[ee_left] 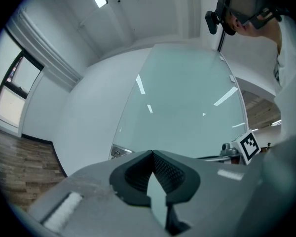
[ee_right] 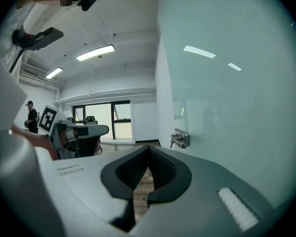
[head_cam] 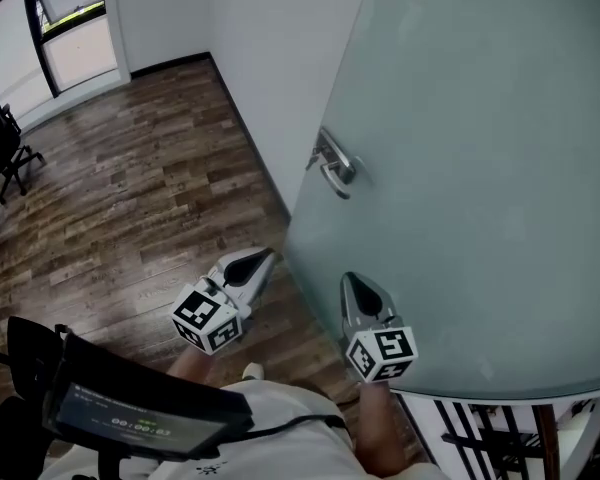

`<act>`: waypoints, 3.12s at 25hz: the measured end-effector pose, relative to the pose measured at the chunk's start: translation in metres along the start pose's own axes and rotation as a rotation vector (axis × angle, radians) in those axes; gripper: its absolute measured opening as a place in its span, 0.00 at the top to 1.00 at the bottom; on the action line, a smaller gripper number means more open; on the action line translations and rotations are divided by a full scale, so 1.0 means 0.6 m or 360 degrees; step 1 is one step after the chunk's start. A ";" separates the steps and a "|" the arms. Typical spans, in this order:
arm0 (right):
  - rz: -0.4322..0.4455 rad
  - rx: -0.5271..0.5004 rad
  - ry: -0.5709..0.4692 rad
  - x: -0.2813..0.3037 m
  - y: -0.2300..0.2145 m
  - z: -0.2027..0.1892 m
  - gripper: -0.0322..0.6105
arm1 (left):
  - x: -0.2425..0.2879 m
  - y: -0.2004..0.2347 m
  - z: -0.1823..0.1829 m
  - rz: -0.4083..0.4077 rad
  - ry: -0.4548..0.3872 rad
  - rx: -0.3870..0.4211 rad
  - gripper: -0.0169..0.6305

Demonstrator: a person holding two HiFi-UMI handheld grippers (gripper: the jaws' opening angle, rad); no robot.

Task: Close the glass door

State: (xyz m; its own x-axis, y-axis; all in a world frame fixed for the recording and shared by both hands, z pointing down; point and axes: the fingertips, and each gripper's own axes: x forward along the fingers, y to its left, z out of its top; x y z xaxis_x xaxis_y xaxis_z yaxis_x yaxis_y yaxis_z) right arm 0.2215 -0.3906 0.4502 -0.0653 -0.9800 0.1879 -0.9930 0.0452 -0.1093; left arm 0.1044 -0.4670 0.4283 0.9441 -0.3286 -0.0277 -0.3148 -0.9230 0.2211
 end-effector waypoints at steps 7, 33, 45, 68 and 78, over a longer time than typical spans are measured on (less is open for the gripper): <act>0.0027 -0.0009 0.0024 -0.004 0.008 0.007 0.94 | -0.005 -0.010 0.000 0.0007 0.0011 -0.0031 0.97; 0.0102 -0.0370 0.0161 0.180 -0.144 0.023 0.85 | 0.065 -0.031 0.003 0.0249 -0.0029 0.0010 0.97; 0.0095 -0.0370 0.0409 0.287 -0.192 -0.038 0.55 | 0.017 -0.006 -0.013 0.0415 0.0010 -0.0016 0.97; -0.0018 -0.0382 0.0447 0.371 -0.236 -0.064 0.79 | -0.066 0.028 -0.042 0.0637 0.0060 -0.0035 0.97; 0.0037 -0.0372 0.0477 0.369 -0.228 -0.066 0.80 | -0.056 0.025 -0.037 0.0595 0.0047 -0.0027 0.97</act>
State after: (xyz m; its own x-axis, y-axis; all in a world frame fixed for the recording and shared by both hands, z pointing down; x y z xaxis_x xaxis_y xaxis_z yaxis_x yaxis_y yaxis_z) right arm 0.3387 -0.6062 0.5453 -0.0795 -0.8797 0.4688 -0.9844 0.1434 0.1023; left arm 0.0702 -0.4656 0.4540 0.7666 -0.6363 0.0860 -0.6369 -0.7367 0.2270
